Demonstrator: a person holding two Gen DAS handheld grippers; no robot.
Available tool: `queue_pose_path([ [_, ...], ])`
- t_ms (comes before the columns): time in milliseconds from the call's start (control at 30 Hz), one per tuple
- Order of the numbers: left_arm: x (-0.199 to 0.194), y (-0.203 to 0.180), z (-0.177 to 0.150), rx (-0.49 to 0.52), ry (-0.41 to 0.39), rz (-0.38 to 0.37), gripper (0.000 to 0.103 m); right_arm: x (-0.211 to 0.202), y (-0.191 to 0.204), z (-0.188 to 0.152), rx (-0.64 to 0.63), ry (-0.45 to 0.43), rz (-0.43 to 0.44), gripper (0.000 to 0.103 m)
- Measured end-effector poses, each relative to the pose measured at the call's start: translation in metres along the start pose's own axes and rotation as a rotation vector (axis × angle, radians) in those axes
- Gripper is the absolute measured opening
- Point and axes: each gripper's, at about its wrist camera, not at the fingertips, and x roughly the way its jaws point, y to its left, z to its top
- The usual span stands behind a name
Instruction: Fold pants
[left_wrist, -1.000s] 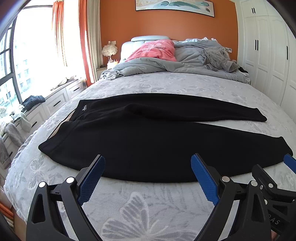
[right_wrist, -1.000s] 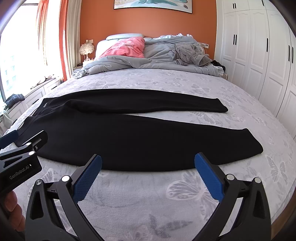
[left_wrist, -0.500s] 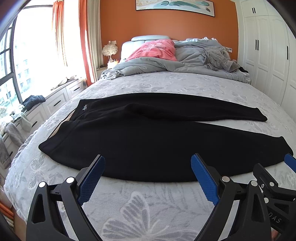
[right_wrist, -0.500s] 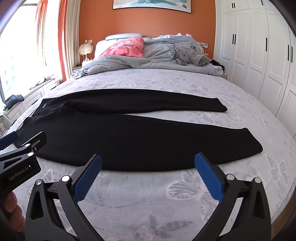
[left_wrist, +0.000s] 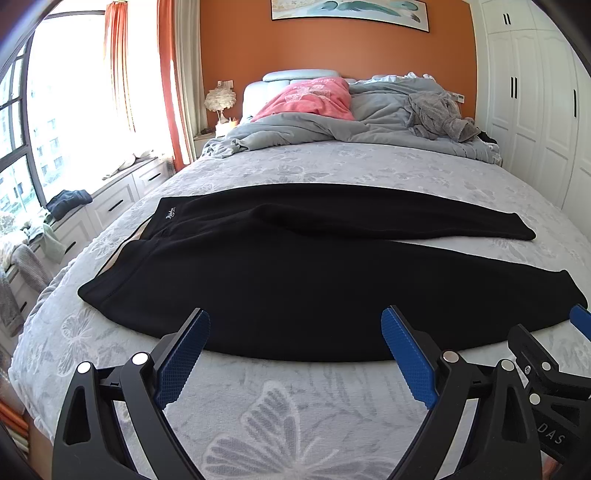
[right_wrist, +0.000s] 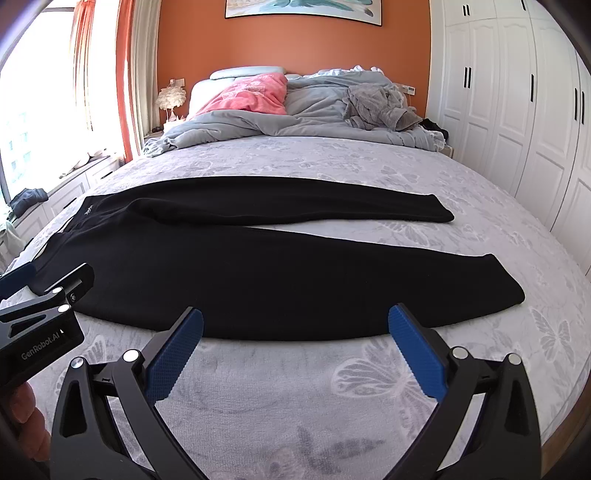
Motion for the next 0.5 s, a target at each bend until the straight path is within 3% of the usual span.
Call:
queue_pose_path([
  [500,-0.0006,-0.0015,-0.0017,-0.003,0.001,0.002,0.092,0.0,-0.0002,0.0001,-0.001,0.0,0.0,0.098],
])
